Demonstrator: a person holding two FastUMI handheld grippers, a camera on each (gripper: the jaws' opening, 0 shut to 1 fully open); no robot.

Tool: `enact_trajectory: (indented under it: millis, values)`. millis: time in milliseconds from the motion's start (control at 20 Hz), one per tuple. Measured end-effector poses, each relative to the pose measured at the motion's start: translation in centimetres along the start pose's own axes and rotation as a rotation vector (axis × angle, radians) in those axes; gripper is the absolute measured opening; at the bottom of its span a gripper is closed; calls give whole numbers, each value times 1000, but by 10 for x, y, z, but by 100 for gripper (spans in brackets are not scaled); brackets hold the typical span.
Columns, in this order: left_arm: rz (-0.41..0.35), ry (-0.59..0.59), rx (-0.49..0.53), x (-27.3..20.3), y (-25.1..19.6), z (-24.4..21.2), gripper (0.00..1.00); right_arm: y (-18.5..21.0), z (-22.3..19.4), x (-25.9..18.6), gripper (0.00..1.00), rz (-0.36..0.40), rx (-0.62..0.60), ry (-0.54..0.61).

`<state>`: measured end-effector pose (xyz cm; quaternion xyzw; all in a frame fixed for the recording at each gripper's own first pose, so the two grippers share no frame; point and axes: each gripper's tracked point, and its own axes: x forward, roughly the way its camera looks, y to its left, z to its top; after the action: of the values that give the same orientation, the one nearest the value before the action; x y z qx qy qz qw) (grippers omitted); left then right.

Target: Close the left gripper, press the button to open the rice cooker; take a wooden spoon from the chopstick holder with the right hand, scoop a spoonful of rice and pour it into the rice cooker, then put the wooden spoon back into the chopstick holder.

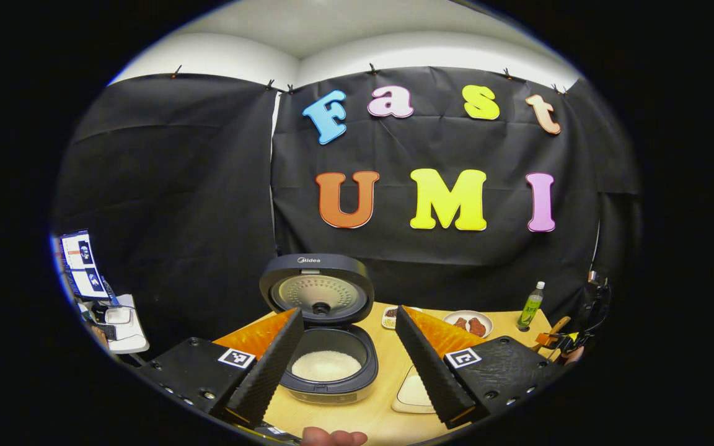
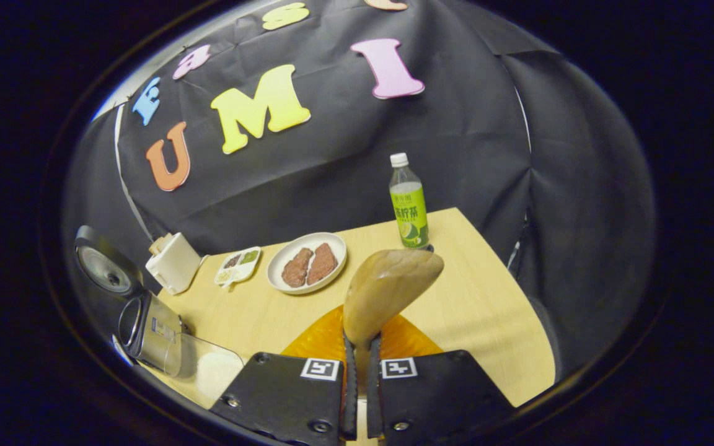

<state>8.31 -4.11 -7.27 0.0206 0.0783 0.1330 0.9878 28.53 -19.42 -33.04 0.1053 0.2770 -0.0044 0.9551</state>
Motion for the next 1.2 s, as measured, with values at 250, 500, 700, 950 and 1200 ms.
enact_trajectory:
  millis: [250,500,700,950,1200]
  values:
    - [-44,-42,-33,-5,18,10,96,29,37,-44,11,-17,-63,-96]
    - [-60,-72,-64,-11,60,17,96,110,62,-100,11,18,-185,-182]
    - [-54,-78,-69,-16,100,17,95,180,34,-111,11,80,-264,-172]
    - [-11,-70,-41,-27,150,13,95,210,-46,-78,11,52,-301,-30]
    - [21,-33,-19,-33,171,-2,95,202,-102,-39,11,-20,-417,47]
